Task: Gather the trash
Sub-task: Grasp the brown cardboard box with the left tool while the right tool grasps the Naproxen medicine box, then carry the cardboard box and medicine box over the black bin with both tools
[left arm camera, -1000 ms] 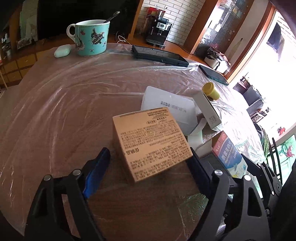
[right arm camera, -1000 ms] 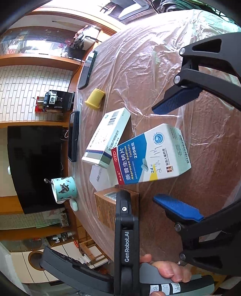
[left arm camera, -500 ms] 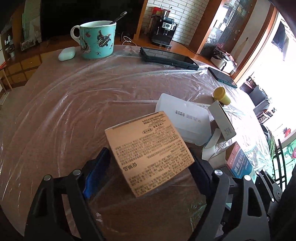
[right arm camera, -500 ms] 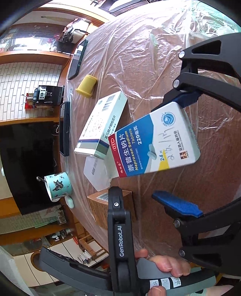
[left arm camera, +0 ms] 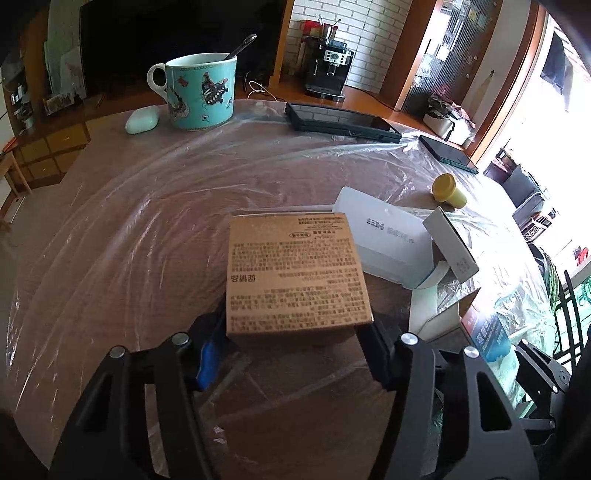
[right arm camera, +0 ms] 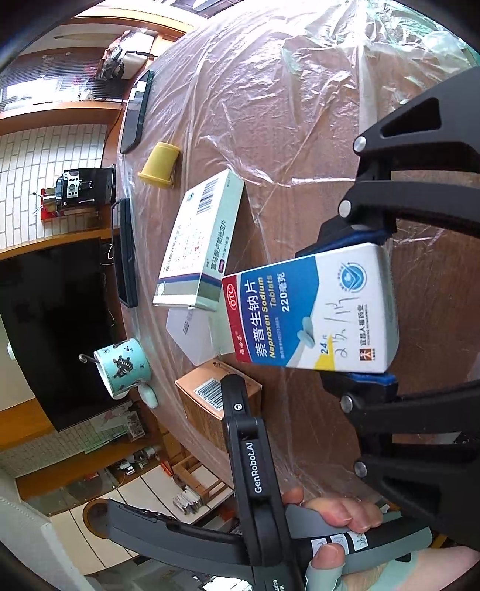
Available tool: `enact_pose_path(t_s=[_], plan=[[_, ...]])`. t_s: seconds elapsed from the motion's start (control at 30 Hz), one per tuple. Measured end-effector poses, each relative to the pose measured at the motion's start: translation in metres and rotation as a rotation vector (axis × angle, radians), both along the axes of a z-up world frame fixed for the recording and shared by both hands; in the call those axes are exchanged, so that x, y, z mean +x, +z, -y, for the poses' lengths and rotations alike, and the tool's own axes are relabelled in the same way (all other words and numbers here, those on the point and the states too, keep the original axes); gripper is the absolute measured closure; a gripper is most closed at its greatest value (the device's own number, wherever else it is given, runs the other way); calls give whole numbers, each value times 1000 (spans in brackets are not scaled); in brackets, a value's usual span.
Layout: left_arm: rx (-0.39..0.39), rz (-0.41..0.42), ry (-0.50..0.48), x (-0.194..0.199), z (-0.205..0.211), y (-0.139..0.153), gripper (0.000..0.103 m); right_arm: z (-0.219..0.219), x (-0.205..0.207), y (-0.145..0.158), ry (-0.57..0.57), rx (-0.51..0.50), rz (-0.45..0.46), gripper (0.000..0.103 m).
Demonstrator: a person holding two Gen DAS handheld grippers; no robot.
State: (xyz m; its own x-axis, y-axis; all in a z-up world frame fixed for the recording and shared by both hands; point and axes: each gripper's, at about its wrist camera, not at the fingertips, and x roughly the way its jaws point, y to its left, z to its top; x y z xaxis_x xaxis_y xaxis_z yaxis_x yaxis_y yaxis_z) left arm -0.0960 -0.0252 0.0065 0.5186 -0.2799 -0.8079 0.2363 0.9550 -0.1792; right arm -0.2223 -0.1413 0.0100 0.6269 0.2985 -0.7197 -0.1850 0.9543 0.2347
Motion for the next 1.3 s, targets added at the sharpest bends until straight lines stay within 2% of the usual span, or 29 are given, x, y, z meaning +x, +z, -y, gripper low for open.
enact_pose_path(t_s=[0.43,0.73,1.3], plan=[[-84,-3,-27,-21,-14,3,44,7,-24,11,74,141,-16,57],[-94,20,-35,-42,-22,8,44,12,-43,22,58,146,16,57],[-110,51,-64,-75,-30,14,44,41,-54,22,-18,131,25,57]])
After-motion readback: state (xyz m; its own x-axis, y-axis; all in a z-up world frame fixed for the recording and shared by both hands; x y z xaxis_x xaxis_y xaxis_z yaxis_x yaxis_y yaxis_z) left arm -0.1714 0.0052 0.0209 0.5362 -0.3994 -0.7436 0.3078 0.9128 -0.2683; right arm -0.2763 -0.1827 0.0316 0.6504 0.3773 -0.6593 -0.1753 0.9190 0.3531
